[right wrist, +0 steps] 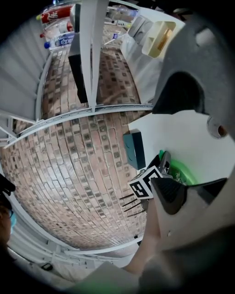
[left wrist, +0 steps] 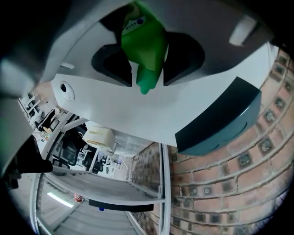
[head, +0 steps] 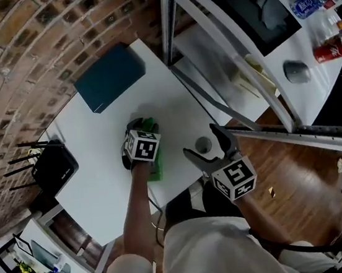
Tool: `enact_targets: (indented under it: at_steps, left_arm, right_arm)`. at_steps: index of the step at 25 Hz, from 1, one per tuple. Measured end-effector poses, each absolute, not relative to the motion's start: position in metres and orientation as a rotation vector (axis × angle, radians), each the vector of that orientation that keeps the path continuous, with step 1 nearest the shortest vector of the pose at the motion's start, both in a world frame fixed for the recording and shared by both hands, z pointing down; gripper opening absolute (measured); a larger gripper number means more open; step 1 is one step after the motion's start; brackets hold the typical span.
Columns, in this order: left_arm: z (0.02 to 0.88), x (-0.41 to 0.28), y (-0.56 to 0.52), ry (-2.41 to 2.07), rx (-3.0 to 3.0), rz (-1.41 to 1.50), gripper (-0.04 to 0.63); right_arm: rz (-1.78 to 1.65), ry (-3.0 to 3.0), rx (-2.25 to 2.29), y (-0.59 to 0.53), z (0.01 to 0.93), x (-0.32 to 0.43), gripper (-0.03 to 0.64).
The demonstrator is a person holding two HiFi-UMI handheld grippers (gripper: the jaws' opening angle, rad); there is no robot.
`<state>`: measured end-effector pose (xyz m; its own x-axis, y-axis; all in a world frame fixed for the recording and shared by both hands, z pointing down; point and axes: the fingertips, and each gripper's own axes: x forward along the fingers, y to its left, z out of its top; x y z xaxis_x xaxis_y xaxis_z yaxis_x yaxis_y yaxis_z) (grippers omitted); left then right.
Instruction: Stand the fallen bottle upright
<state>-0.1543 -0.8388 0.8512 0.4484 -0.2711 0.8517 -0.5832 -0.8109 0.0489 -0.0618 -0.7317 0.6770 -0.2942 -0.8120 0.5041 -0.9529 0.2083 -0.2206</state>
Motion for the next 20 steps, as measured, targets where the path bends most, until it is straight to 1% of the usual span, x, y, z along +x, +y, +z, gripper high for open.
enact_targets:
  at_steps: [2,6,13,20]
  left_arm:
    - [0.850,-0.154,-0.840,-0.702,2.383,1.301,0.190]
    - [0.841,-0.162,-0.842,-0.725,2.440,1.359,0.164]
    - [0.777,-0.192,-0.838,-1.007,2.502,1.238,0.153]
    - [0.692,-0.237,-0.791,-1.390,2.573,1.034,0.151]
  right_arm:
    - [0.717,-2.214,1.664,-0.733,0.676,-0.063,0.420]
    - [0.691,-2.238,1.643,-0.733,0.672,-0.064,0.420]
    - [0.639,-2.302,1.611,-0.726,0.655,-0.069,0.420]
    - [0.576,-2.395,1.532,-0.700,0.635,-0.087,0.420]
